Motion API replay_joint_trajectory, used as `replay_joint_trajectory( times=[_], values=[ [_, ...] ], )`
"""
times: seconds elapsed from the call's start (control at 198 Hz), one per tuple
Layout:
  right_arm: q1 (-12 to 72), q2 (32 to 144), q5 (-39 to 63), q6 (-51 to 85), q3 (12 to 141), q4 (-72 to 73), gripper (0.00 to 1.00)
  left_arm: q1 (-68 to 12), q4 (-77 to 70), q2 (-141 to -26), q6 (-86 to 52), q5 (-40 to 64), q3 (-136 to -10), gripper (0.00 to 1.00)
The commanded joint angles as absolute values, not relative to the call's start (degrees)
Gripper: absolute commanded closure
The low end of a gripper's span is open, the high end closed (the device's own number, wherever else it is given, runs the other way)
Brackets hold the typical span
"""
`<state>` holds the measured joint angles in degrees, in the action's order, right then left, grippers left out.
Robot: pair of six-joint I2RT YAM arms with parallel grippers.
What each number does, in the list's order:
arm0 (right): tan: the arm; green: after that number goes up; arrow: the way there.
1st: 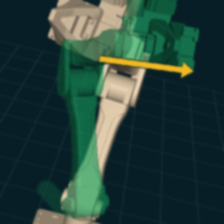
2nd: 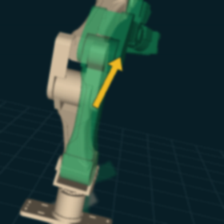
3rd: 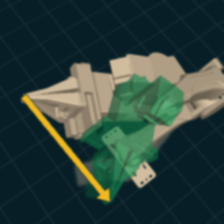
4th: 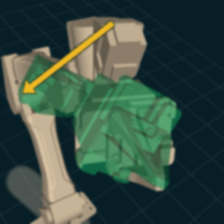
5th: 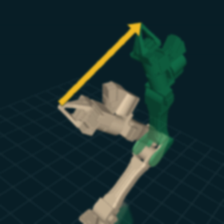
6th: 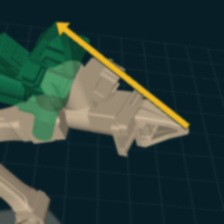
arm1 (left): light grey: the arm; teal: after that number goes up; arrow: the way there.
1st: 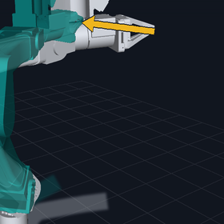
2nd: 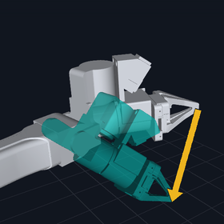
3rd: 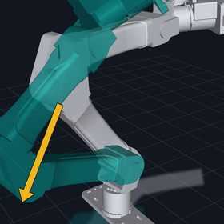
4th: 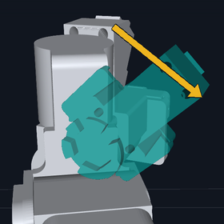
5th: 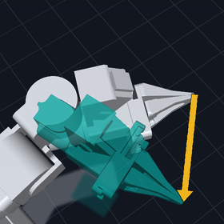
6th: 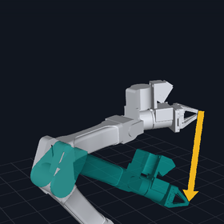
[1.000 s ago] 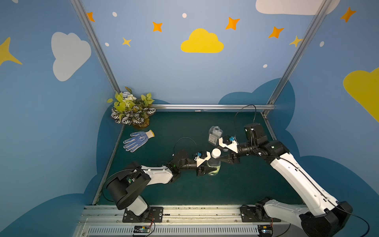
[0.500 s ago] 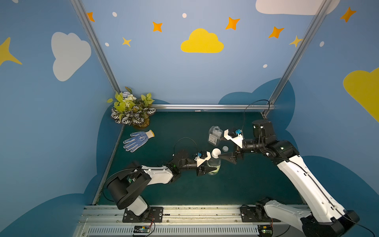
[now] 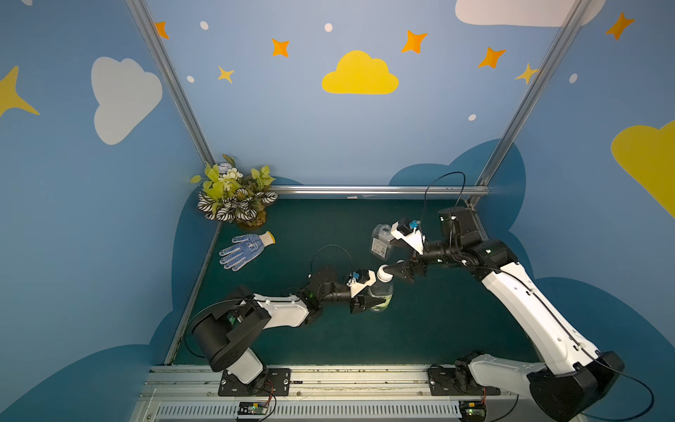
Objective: Screw on the bottle caps
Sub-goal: Screw the bottle cap onto the plastic bottle.
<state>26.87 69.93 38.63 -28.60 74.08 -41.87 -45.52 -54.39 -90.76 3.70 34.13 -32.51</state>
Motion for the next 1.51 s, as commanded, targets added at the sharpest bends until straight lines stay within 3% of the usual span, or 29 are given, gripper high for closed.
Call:
replay_joint_trajectory(
  times=[0.0, 0.798, 1.313, 1.51],
  values=[
    [27.23, 70.84, 36.96, -27.86, 74.78, -43.67, 0.02, -45.53, -55.13, -90.79, 4.87, 34.18, -33.56, 0.60],
    [27.58, 69.12, 36.01, -27.10, 74.97, -42.83, 0.04, -45.70, -55.01, -91.27, 5.02, 32.99, -33.32, 0.60],
    [23.89, 63.71, 51.20, -28.92, 68.29, -37.43, 0.03, -45.61, -56.61, -91.22, 3.89, 33.68, -33.00, 0.60],
    [26.06, 65.95, 50.82, -31.79, 68.70, -38.59, 0.11, -45.62, -56.09, -91.14, 3.96, 33.84, -33.26, 0.60]
  ],
)
